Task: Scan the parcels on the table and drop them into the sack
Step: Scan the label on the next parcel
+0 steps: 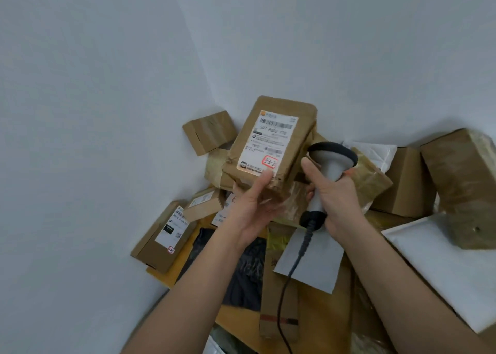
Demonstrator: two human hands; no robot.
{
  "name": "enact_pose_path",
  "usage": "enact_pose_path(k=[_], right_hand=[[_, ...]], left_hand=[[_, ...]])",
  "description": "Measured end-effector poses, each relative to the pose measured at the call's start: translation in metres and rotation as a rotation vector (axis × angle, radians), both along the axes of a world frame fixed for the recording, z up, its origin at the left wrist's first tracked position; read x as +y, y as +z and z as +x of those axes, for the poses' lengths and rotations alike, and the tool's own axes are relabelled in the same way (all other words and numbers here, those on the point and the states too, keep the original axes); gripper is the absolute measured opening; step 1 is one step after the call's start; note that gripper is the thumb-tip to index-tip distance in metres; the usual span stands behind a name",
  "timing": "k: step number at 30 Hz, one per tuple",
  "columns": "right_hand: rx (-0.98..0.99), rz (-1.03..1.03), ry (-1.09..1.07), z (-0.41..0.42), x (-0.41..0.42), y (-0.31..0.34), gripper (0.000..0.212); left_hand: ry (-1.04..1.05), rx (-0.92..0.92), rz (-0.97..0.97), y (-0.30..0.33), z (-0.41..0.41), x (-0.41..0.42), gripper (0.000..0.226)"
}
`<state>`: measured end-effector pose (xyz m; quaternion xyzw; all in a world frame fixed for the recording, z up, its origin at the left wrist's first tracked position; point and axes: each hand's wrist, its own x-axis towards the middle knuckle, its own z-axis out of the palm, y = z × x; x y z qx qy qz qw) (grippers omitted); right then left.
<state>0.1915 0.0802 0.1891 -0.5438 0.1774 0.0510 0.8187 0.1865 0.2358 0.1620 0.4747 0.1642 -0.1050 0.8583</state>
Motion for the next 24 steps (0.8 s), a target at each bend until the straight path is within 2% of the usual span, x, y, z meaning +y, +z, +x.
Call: enact_pose_path(k=[1,2,4,7,10,12,14,17,19,22,24], right_hand=[[-0.013,0.000,0.002,-0.003,0.005,-0.002,0.107],[-0.025,-0.006,0.001,-0.006,0.009,-0.003,0.109],[-0.039,-0.020,0.004,-0.012,0.014,-0.005,0.113],[-0.067,-0.009,0.027,-0.025,0.020,-0.005,0.105],[-0.093,-0.019,0.056,-0.040,0.023,0.003,0.097],[-0.113,-0.006,0.079,-0.047,0.022,0.008,0.100],[-0.140,0.009,0.091,-0.051,0.020,0.012,0.105],[-0.162,-0.049,0.113,-0.057,0.013,0.019,0.082],[-0.170,-0.096,0.168,-0.060,0.007,0.021,0.067],[-0.167,-0.179,0.281,-0.066,0.003,0.021,0.072],[-0.153,-0.241,0.328,-0.067,0.003,0.021,0.065]], left_hand=[[-0.014,-0.020,0.047,-0.001,-0.004,0.000,0.104],[-0.015,-0.035,0.083,-0.001,-0.009,-0.001,0.109],[-0.013,-0.038,0.132,-0.001,-0.020,0.000,0.103],[-0.035,-0.035,0.165,-0.002,-0.035,0.006,0.105],[-0.082,-0.048,0.218,0.004,-0.056,0.013,0.081],[-0.157,-0.051,0.201,0.011,-0.069,0.022,0.073],[-0.188,-0.070,0.174,0.019,-0.077,0.034,0.087],[-0.123,-0.102,0.204,0.032,-0.081,0.054,0.099],[-0.135,-0.119,0.240,0.038,-0.083,0.067,0.088],[-0.207,-0.076,0.268,0.044,-0.091,0.077,0.070],[-0.199,-0.029,0.290,0.045,-0.097,0.077,0.062]])
